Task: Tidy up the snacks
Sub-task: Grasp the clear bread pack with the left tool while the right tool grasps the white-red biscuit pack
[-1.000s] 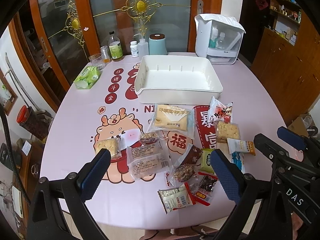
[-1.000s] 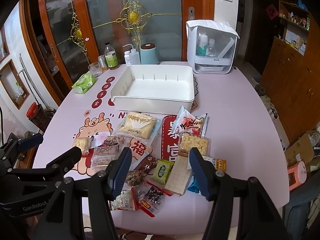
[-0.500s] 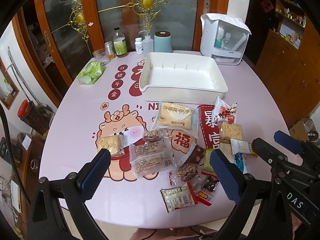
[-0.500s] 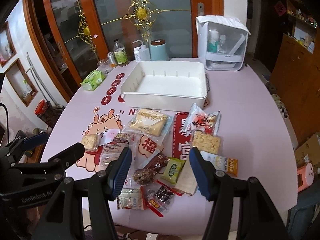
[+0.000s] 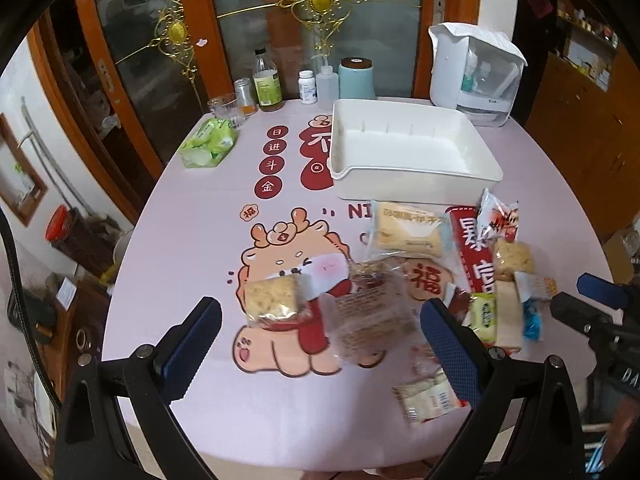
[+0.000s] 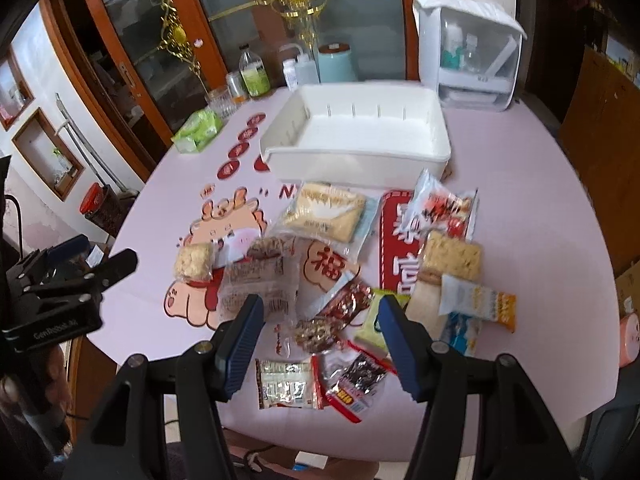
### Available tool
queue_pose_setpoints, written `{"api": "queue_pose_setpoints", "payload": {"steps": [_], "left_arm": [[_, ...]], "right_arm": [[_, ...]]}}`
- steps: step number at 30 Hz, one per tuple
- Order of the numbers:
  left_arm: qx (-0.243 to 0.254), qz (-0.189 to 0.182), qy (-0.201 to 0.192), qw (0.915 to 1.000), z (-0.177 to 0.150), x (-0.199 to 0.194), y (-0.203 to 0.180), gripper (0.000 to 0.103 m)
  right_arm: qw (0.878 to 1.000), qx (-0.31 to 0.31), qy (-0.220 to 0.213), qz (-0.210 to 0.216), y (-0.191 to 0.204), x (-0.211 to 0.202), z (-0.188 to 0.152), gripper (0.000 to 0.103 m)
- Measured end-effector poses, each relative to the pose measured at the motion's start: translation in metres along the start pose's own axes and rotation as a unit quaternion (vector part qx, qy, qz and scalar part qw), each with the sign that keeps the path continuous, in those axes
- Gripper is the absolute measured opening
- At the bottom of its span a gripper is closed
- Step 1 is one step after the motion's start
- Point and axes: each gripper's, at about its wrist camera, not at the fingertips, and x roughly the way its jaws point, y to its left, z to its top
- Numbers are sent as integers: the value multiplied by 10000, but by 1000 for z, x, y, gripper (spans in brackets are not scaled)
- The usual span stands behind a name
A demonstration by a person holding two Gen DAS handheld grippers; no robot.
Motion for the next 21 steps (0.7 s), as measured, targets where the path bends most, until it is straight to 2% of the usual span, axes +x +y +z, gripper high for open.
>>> {"api": "queue_pose_setpoints", "payload": {"steps": [6, 10, 16, 21], "left_arm": [[437, -209, 363, 9982, -13, 34, 26, 99], [849, -477, 639, 9932, -25, 64, 30, 99], [1635, -800, 910, 9791, -34, 111, 17, 99], [2317, -1080, 1098, 9605, -31, 149, -3, 99]], "right_arm": [[9986, 258, 457, 109, 0, 36, -14, 60], [9973, 127, 702, 146, 4, 64, -30, 60], [9926, -321, 1139, 285, 19, 103, -67, 60], [9883, -334, 1395, 512, 33, 124, -89, 60]]}}
